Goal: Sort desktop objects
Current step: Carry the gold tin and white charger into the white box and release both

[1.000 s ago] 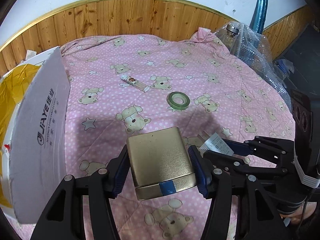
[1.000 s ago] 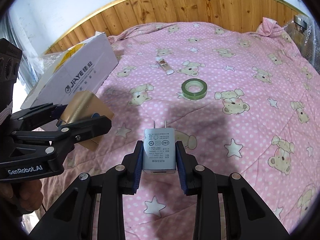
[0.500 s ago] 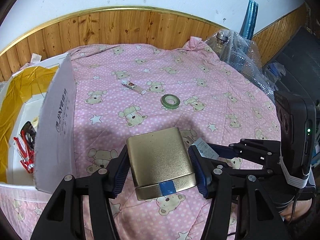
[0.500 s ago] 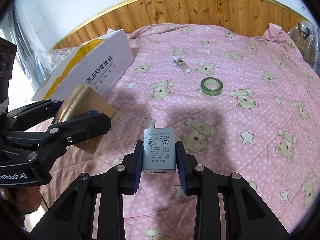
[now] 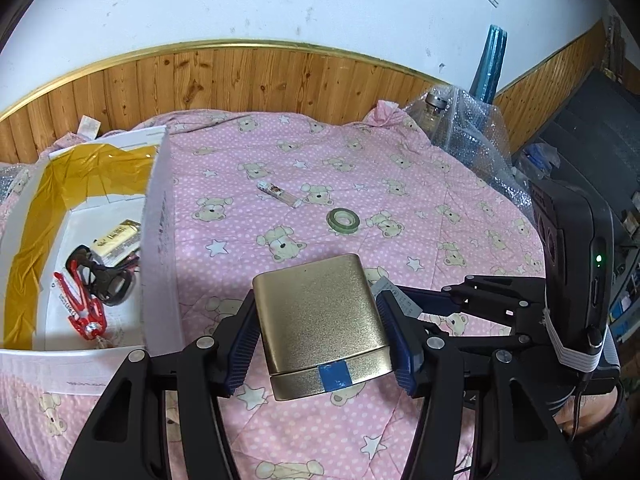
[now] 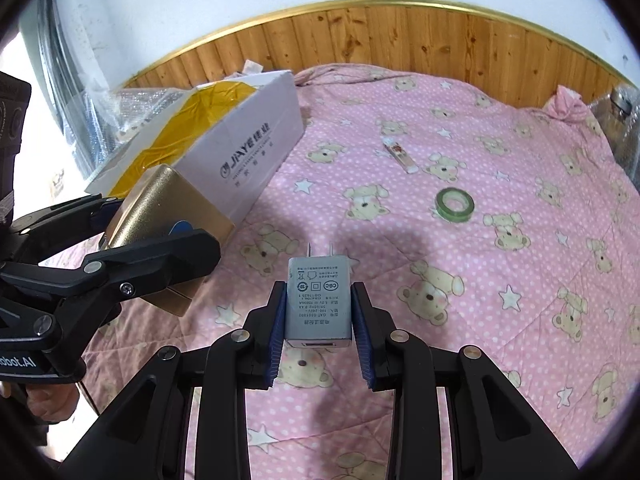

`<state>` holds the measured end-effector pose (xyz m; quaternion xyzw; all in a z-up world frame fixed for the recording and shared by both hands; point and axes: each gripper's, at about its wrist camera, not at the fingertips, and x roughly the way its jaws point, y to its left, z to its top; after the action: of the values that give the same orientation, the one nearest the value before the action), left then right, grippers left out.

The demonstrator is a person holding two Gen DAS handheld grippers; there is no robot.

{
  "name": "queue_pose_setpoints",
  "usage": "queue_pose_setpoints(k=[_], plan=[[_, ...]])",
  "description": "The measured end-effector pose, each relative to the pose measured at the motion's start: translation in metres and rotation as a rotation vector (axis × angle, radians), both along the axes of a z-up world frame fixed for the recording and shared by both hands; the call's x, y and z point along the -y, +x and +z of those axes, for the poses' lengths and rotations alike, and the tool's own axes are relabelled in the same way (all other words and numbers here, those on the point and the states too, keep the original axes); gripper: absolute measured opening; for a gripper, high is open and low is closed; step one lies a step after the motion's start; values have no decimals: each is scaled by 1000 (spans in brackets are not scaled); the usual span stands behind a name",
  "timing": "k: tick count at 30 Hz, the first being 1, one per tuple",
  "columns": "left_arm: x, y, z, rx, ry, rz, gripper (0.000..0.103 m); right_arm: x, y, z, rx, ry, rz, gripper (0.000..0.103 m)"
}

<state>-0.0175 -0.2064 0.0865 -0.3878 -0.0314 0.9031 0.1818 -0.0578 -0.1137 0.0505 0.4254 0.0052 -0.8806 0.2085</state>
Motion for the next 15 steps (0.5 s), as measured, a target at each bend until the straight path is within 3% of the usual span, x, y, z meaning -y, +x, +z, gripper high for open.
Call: queue_pose_setpoints(k=[15], plan=[[62, 16, 35, -68, 29, 63, 59, 57, -2, 58, -90, -6, 94, 33]])
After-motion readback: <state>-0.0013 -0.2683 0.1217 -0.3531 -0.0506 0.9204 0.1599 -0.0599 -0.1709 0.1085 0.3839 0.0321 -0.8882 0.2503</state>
